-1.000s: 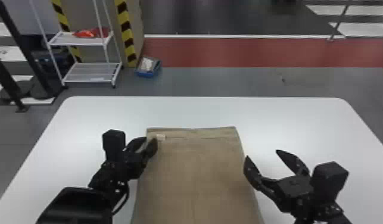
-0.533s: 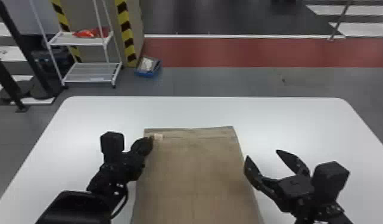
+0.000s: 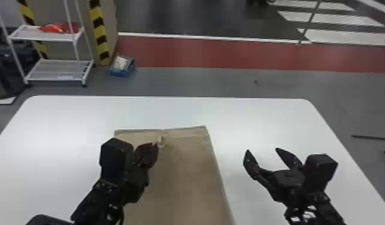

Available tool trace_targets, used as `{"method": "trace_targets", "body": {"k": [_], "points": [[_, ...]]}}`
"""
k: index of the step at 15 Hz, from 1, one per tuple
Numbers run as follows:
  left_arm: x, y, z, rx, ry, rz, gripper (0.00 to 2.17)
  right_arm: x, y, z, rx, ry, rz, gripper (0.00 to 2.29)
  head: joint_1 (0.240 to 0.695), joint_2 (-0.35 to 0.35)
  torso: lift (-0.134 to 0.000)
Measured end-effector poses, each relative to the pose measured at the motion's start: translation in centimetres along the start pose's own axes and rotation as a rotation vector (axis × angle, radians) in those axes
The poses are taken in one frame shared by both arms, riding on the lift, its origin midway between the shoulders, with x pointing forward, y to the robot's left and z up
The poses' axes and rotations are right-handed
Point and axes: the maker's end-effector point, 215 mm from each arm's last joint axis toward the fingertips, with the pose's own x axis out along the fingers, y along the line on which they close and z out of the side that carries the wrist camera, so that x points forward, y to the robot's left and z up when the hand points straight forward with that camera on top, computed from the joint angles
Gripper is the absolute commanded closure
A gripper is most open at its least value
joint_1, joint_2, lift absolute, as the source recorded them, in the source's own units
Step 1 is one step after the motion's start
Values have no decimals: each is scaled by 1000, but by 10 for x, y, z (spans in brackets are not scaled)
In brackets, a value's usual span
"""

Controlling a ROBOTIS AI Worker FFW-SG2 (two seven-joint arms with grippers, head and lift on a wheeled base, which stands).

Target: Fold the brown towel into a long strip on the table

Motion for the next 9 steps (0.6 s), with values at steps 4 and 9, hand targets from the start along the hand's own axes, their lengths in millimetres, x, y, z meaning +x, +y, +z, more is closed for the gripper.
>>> {"method": "trace_targets", "body": {"k": [4,9], "points": [[-4,-69,-36,39,136,-111,-1,-11,-56,2,45,-2,-90,97,695,-350,-112],[-14,-64,-44,8,159,-118,33,-9,-50,-2,57,8,-70,211,695,-350,-112]]}}
